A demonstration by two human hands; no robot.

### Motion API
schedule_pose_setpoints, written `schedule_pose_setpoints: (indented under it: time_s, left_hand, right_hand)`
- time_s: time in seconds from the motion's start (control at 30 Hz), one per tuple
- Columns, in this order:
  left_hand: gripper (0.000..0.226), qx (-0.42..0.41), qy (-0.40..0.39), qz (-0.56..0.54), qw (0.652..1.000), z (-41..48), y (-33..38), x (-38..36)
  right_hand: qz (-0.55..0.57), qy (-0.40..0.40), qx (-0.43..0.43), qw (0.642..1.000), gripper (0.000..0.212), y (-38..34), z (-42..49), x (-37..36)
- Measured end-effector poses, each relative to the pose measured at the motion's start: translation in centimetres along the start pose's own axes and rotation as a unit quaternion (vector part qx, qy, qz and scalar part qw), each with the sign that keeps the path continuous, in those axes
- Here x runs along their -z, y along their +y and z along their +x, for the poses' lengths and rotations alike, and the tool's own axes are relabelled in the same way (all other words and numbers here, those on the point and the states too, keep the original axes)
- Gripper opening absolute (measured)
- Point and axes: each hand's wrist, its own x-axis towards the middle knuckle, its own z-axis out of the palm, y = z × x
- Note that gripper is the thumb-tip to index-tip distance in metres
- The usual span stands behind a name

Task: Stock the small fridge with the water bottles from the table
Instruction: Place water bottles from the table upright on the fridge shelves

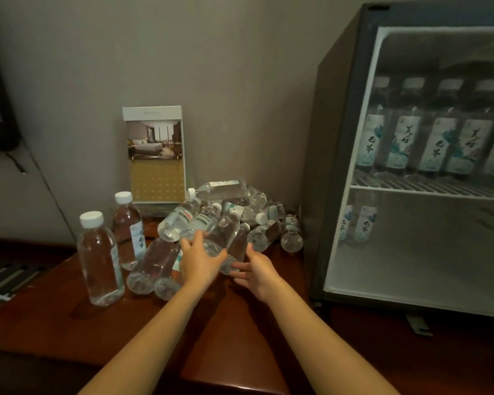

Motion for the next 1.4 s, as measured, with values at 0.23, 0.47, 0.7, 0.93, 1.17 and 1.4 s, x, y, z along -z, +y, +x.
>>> schedule_pose_setpoints:
  time_s: [0.23,0.47,0.7,0.93,1.17,1.4]
  left_hand:
    - [0.051,-0.165,0.037,0.103,0.980,-2.4,-3.0,0.0]
    - [0.018,-0.351,0.036,0.039,0.935,-4.3,-4.7,0.6]
    - [0.031,-0.220,-0.024,-0.117,0.968,-5.3,-3.6,0.8]
    - [0.082,-0.019,-0.097,-0.253,0.962,-5.5,-1.7,1.1]
    - [0.062,-0.024,-0.252,-0.263,0.931,-7.0,-0.3,0.8]
    - [0.053,-0.030,-0.279,-0.299,0.912,-8.9,1.6,-0.8]
  right_hand:
    - [0.145,-0.056,-0.029,0.987,0.066,1.2,1.9,-1.6]
    - [0.112,-0.056,-0.006,0.992,0.066,1.8,1.6,-2.3]
    - [-0.005,-0.058,0.054,0.997,0.104,2.6,0.3,-1.5]
    - [0.054,-0.101,0.052,0.992,0.073,3.2,-1.8,0.4]
    - [0.116,-0.110,0.072,0.984,0.071,3.4,-3.7,3.9]
    - [0.012,-0.114,0.097,0.989,0.076,2.4,-6.4,8.2]
